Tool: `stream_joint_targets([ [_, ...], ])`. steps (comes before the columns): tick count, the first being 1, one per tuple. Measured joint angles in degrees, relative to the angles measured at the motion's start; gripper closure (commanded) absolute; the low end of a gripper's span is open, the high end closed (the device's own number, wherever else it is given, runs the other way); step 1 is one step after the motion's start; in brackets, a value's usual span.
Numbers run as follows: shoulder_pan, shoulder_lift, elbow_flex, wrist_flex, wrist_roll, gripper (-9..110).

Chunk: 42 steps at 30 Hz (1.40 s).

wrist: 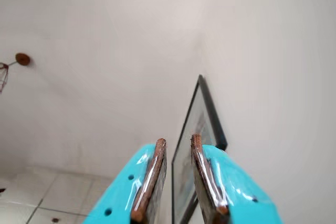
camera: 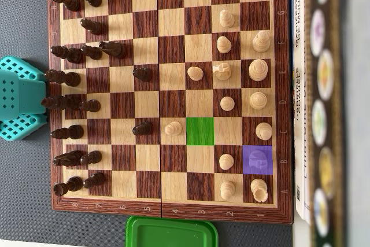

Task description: Play chess

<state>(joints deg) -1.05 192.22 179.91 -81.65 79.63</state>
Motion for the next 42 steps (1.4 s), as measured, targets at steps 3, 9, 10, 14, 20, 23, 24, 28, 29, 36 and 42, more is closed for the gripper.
stream_joint_targets([
  [3,-0.09,0.0,0.0,7.38,0.0,92],
  [9,-0.53,-0.35,0.0,24.08,0.0,92],
  [10,-0.62,-0.44,0.0,26.63,0.0,92],
  [14,-0.62,-0.97,0.0,36.65,0.0,92],
  [20,-0.18,-0.97,0.0,50.45,0.0,92],
  [23,-0.18,-0.97,0.0,56.78,0.0,92],
  [24,-0.26,-0.97,0.0,58.8,0.0,92],
  [28,-0.35,-0.97,-0.7,67.85,0.09,92],
  [29,-0.35,-0.97,-1.32,71.37,0.09,92],
  [36,-0.44,-0.97,-11.69,99.14,0.09,92],
  [42,-0.44,-0.97,-14.85,116.37,3.78,92],
])
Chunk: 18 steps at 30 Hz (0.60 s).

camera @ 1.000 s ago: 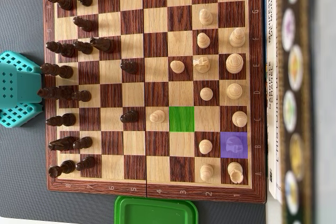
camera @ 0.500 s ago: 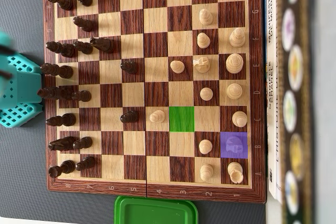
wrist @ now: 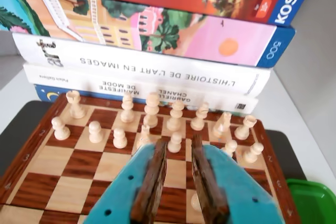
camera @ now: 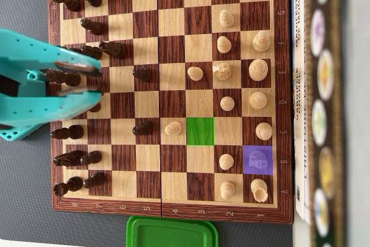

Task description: Play chess

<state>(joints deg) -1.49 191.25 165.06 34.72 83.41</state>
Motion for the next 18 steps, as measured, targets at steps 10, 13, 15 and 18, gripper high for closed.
stream_joint_targets([
  [10,0.09,0.0,-0.26,8.88,4.04,92],
  [13,0.09,-0.18,-2.46,11.78,4.75,92],
  [15,0.09,-2.29,-5.1,14.5,5.01,92],
  [18,0.09,-8.0,-9.67,18.37,5.01,92],
])
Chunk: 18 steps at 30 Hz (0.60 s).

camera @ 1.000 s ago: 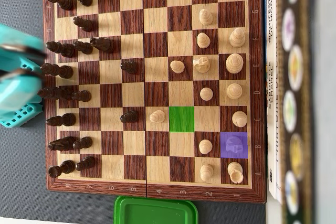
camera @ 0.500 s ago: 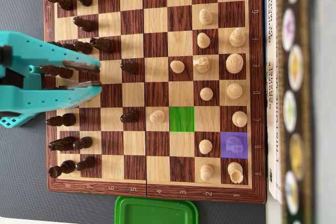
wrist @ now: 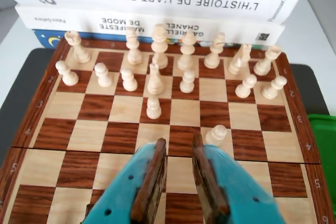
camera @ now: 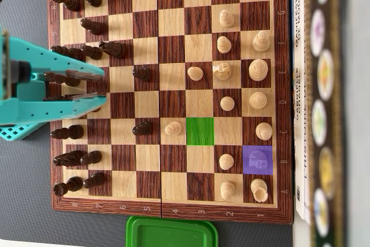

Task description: Play chess

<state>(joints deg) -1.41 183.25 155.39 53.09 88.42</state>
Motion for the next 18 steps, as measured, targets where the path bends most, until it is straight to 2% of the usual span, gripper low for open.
stream_joint_targets([
  [14,1.14,-33.05,-17.23,1.23,0.26,92],
  [18,1.49,-40.78,-22.76,1.23,1.58,86],
])
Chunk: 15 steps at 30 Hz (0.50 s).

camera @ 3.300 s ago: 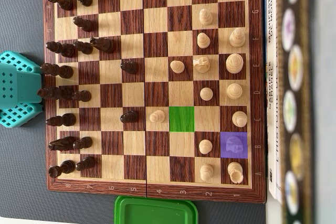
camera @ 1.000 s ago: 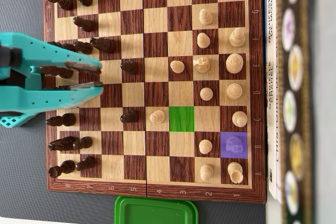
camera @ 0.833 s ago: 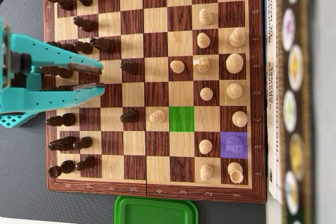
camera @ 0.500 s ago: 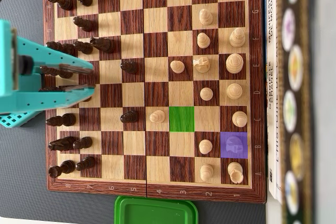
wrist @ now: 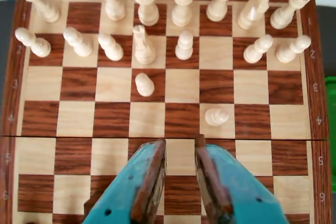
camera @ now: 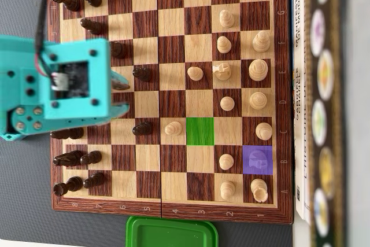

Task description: Play chess

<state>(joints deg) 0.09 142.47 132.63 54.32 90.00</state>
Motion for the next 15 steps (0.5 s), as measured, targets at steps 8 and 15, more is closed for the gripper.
stream_joint_targets([
  [8,0.18,-20.74,-11.69,0.0,3.43,84],
  [15,1.14,-34.8,-18.63,-4.13,3.69,84],
])
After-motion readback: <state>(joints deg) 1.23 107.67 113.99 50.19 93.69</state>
